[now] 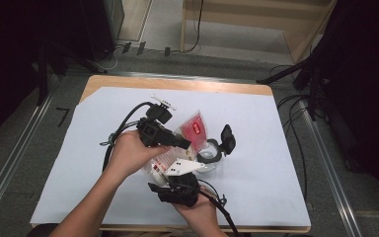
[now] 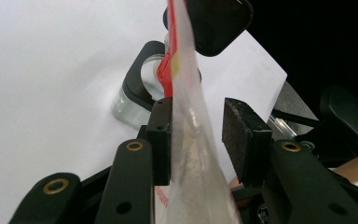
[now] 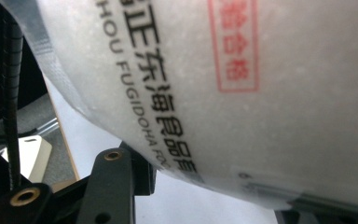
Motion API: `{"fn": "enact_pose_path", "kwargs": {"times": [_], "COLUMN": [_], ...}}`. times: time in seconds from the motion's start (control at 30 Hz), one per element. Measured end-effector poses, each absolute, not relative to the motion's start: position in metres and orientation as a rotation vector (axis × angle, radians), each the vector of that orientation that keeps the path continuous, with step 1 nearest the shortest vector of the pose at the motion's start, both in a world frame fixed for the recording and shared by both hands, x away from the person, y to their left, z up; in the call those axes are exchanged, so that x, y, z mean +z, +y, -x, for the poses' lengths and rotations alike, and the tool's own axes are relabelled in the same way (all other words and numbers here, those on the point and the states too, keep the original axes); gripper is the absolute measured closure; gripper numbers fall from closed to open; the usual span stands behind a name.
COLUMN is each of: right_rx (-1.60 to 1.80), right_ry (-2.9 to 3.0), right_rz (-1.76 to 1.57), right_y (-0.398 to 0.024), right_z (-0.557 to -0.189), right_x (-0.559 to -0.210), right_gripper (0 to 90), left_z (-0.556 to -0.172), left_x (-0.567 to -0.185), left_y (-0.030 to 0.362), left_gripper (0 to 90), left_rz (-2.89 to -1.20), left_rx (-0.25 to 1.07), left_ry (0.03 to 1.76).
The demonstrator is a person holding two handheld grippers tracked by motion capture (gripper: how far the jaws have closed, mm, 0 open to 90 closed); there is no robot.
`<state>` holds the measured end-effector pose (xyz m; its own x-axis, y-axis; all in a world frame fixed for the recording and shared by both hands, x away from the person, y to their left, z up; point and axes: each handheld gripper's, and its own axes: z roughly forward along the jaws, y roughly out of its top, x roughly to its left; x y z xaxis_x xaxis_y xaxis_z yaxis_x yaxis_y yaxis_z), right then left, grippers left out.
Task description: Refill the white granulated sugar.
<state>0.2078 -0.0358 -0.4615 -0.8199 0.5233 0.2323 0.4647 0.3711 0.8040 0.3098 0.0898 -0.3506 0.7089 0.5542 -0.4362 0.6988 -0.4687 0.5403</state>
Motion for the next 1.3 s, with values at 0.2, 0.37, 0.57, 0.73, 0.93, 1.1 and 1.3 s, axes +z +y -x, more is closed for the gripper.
{"fn": "enact_pose_path", "kwargs": {"times": [0.2, 0.37, 0.57, 0.73, 0.93, 1.1, 1.3], "right_rx": [1.488, 1.515, 1.502, 1.513, 1.557, 1.591, 1.570], "right_ry": [2.537, 2.537, 2.533, 2.530, 2.508, 2.499, 2.506], "right_rz": [-0.958, -0.916, -0.837, -0.874, -0.923, -0.954, -0.946], "right_y": [-0.040, -0.041, -0.037, -0.038, -0.041, -0.041, -0.041], "right_z": [-0.212, -0.210, -0.206, -0.207, -0.210, -0.209, -0.210], "right_x": [-0.459, -0.457, -0.454, -0.452, -0.452, -0.450, -0.450], "right_gripper": [55.1, 54.5, 52.6, 54.9, 55.0, 55.0, 54.5], "left_z": [-0.308, -0.306, -0.304, -0.302, -0.299, -0.297, -0.297], "left_x": [-0.349, -0.347, -0.345, -0.344, -0.340, -0.336, -0.336], "left_y": [0.092, 0.091, 0.089, 0.086, 0.084, 0.087, 0.087], "left_gripper": [70.0, 78.2, 82.0, 77.9, 69.9, 70.4, 78.7], "left_rz": [-2.216, -2.209, -2.208, -2.198, -2.199, -2.205, -2.221], "left_rx": [-0.266, -0.244, -0.214, -0.178, -0.168, -0.166, -0.139], "left_ry": [0.952, 0.940, 0.925, 0.912, 0.912, 0.913, 0.921]}}
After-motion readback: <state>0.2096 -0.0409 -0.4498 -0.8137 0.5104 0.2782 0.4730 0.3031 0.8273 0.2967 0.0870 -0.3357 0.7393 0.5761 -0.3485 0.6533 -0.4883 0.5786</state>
